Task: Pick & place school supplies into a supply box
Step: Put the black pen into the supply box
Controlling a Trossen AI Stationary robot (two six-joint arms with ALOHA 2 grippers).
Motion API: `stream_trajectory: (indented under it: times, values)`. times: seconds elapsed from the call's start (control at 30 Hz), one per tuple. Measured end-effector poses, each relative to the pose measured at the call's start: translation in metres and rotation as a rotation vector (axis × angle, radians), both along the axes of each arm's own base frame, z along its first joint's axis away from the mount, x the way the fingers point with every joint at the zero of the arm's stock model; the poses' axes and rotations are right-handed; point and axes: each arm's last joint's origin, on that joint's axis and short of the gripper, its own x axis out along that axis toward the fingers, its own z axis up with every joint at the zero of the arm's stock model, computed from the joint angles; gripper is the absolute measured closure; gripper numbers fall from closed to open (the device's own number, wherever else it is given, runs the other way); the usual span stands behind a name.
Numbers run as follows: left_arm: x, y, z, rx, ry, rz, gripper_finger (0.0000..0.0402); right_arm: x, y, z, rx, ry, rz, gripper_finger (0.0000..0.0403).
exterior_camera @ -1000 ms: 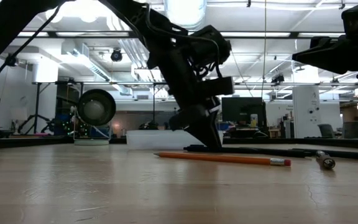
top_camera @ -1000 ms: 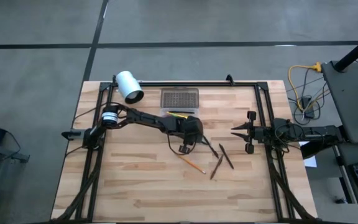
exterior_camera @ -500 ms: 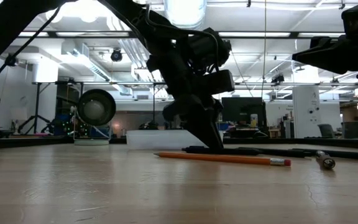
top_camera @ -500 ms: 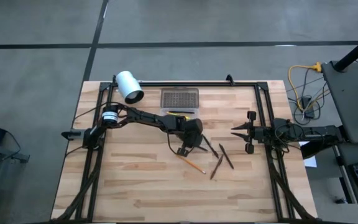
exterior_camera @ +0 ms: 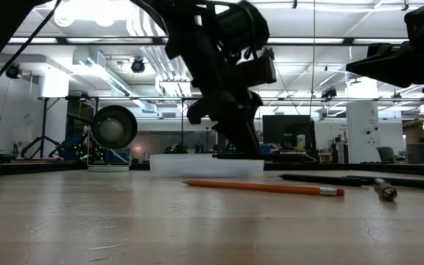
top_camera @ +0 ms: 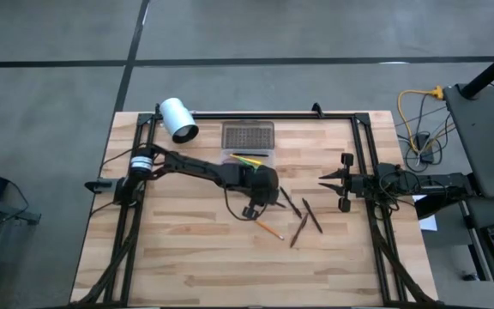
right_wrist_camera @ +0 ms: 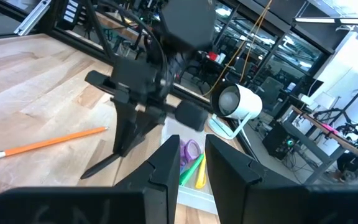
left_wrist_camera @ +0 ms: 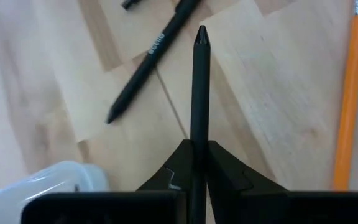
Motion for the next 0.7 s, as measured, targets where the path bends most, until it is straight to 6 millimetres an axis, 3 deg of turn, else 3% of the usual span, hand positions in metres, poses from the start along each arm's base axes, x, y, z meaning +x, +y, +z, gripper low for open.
stream_trajectory:
  times: [0.23, 0.5, 0.7]
  values:
    - [-0.006, -0.006, 0.014, 0.145, -0.006, 0.081, 0.0392, 0.000, 0.000, 0.000, 0.000, 0.000, 0.000, 0.0335]
    - [-0.015, 0.005, 0.009, 0.403, 0.063, 0.256, 0.0393, 0.000, 0.000, 0.000, 0.000, -0.001, 0.000, 0.0335]
    - [-0.018, 0.008, 0.007, 0.464, 0.078, 0.291, 0.0393, 0.000, 0.000, 0.000, 0.000, 0.000, 0.000, 0.0335]
